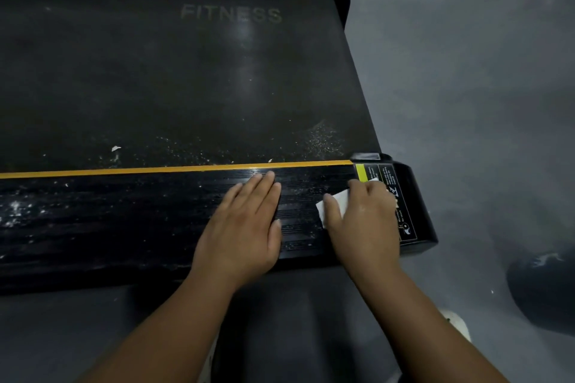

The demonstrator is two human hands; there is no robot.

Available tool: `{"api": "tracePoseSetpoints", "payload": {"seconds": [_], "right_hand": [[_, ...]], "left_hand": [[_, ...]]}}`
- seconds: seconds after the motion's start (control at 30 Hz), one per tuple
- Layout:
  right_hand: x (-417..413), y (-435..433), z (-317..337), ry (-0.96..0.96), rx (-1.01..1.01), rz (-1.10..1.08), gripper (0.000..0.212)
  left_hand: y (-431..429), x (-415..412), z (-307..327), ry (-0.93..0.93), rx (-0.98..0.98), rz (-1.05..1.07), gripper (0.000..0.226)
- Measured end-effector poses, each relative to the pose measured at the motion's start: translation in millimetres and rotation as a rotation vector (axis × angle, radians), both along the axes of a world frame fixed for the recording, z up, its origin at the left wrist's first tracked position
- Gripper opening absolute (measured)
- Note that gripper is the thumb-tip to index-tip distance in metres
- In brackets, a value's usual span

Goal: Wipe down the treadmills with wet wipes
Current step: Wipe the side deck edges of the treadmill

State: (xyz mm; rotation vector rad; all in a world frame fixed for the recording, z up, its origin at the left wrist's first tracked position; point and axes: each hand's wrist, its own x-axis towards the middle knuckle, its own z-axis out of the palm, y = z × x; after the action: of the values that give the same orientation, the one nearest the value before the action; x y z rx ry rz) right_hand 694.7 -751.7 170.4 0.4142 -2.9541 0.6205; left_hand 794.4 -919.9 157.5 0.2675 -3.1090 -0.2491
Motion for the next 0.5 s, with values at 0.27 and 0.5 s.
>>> {"api": "tracePoseSetpoints", "payload": {"seconds": [0.27,0.5], "right_hand": [[27,-5,-5,-0.029,-0.209,0.471,0.036],[2,-9,-11,-0.091,-0.054,0.274,0.042]], "left_hand": [[-1,-1,0,0.005,0.015,-0.006,0.067],[0,-1,1,-0.008,0.023,0.007,0.067]]}}
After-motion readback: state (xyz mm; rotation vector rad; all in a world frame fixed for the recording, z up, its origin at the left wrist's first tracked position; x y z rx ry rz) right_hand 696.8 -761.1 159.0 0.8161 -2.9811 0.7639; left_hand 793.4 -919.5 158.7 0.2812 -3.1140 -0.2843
